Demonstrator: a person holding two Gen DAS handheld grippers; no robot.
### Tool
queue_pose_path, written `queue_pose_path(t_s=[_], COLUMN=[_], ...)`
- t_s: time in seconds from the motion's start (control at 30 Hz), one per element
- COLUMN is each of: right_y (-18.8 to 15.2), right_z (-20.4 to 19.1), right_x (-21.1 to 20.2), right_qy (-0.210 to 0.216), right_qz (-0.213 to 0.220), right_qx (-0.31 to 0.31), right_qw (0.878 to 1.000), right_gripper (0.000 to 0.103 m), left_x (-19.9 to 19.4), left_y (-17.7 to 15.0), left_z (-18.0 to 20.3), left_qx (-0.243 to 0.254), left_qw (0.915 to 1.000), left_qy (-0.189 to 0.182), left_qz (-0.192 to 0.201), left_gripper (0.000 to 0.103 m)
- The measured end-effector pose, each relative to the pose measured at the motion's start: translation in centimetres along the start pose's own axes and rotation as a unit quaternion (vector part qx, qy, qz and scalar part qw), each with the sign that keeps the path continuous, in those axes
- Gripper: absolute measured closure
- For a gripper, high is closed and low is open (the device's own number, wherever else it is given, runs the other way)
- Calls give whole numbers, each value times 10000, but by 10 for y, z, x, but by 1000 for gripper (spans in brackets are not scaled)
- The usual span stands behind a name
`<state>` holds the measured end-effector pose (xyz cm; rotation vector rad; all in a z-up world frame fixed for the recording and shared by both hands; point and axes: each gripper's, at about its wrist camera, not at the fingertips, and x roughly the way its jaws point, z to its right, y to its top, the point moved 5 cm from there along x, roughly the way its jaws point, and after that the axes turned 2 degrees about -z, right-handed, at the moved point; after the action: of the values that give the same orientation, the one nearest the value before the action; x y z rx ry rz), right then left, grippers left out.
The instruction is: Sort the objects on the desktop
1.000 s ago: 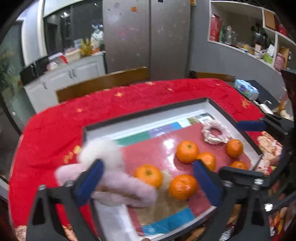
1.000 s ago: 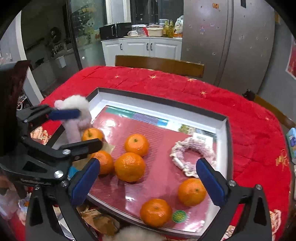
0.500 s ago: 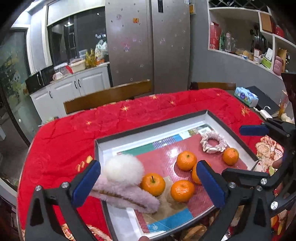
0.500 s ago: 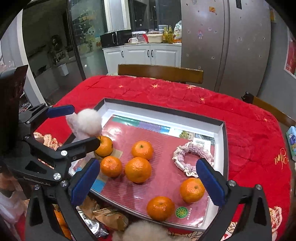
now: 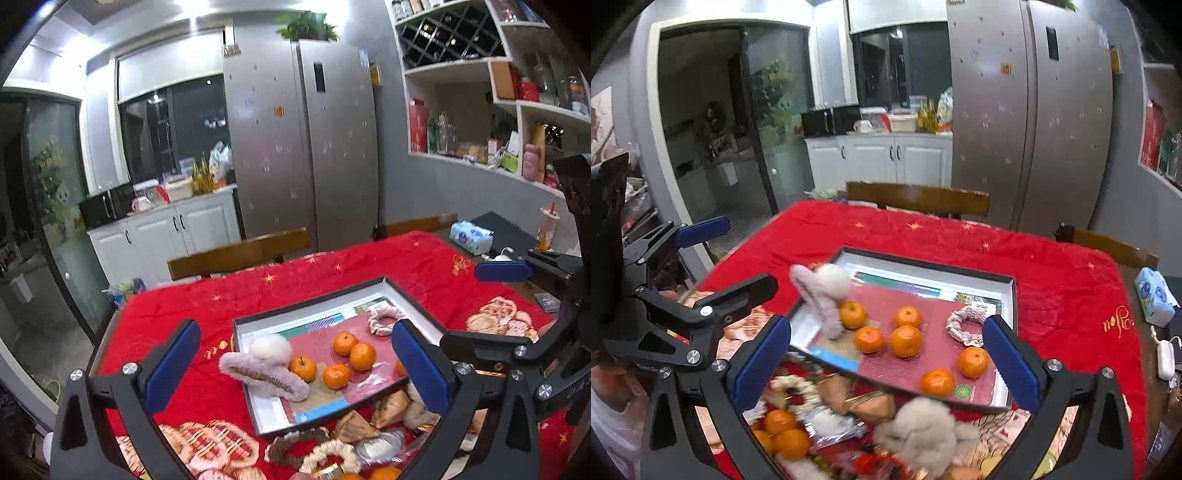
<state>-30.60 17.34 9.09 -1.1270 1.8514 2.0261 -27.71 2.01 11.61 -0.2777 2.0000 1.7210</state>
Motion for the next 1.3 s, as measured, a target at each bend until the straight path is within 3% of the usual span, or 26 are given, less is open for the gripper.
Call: queue_pose_path(t_s=[0.4, 0.53, 0.6, 0.7, 0.9, 1.03, 1.17, 1.3], right_y=[-25, -49, -63, -83, -114, -136, -158, -170], right_z=[-62, -71, -71, -69, -62, -59, -50, -39], right_x=[-120, -145, -154, -159, -161, -151, -132, -108], right_qy=[-76, -163, -205, -241, -456, -811, -1240, -1675], right_qz=[753, 1001, 1071, 1116, 1174, 1193, 1148, 1083], right_qx=[-232, -62, 150, 379, 689, 735, 694, 618], right_qw=[9969, 9948, 9939, 9927, 9896, 9868, 9832, 9780], right_gripper=[0, 0, 0, 0, 0, 0, 0, 0], left_x=[-140, -166, -173, -179, -160, -139, -126, -112], left_y=[-14, -40, -58, -84, -128, -150, -160, -164], left_z=[23, 36, 43, 45, 43, 41, 44, 49], left_qx=[35, 52, 26, -284, -672, -819, -709, -716], left_qw=[9965, 9961, 9974, 9984, 9975, 9966, 9966, 9965], left_qy=[351, 495, 389, 90, -83, 90, 351, 229], left_qz=[757, 728, 603, 483, 181, 36, 221, 354], left_gripper=[0, 0, 0, 0, 0, 0, 0, 0])
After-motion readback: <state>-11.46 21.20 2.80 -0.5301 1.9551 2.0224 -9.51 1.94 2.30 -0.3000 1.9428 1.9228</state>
